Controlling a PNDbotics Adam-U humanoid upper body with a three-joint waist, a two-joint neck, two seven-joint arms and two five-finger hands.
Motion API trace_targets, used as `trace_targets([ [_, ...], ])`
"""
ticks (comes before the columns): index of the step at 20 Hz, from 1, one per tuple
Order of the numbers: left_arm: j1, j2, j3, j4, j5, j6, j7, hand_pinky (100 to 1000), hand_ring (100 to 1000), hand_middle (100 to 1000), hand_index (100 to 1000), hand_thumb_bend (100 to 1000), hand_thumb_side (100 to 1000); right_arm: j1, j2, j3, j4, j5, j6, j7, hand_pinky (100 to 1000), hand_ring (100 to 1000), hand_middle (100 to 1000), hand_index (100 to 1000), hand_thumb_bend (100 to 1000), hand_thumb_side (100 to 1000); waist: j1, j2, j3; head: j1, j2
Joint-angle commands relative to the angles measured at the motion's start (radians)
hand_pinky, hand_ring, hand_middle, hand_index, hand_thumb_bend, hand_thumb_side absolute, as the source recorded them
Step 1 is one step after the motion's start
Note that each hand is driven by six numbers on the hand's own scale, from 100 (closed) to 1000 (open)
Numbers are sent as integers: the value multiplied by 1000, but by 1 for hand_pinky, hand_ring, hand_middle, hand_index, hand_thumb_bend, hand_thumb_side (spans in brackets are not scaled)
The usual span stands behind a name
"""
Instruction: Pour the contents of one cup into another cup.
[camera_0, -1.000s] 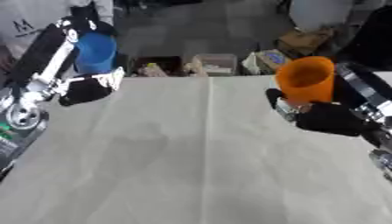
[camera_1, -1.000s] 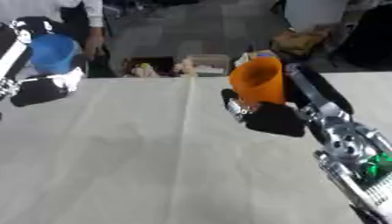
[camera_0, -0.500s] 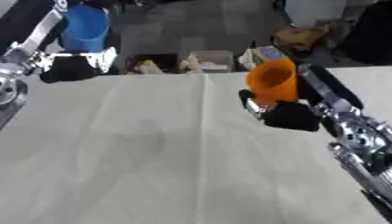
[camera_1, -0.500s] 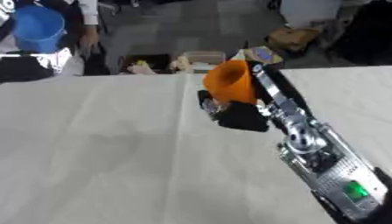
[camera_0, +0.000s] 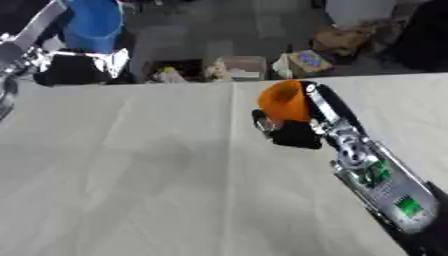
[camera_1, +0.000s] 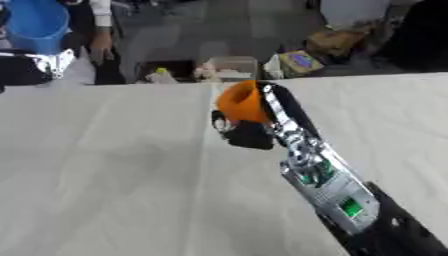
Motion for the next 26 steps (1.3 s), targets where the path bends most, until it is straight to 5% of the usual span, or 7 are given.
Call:
trace_targets([
  [1, -37, 6, 0, -15, -19, -2, -31, 298, 581, 614, 776, 100, 159, -28, 15, -2, 36, 18, -18, -7, 461, 478, 477, 568, 100, 271, -2, -30, 6, -12, -4],
  [13, -99, -32, -62, -2, -97, -36, -161, 312, 586, 609, 771, 100, 128, -65, 79, -7, 160, 20, -31, -46, 455, 475, 475, 565, 100, 270, 2, -36, 21, -42, -47],
  [26, -138, -60, -104, 14, -233, -102, -246, 332, 590, 554, 760, 100, 100, -72, 115, -7, 156, -22, -27, -107, 457, 476, 477, 566, 100, 270, 5, -45, 24, -38, -32],
])
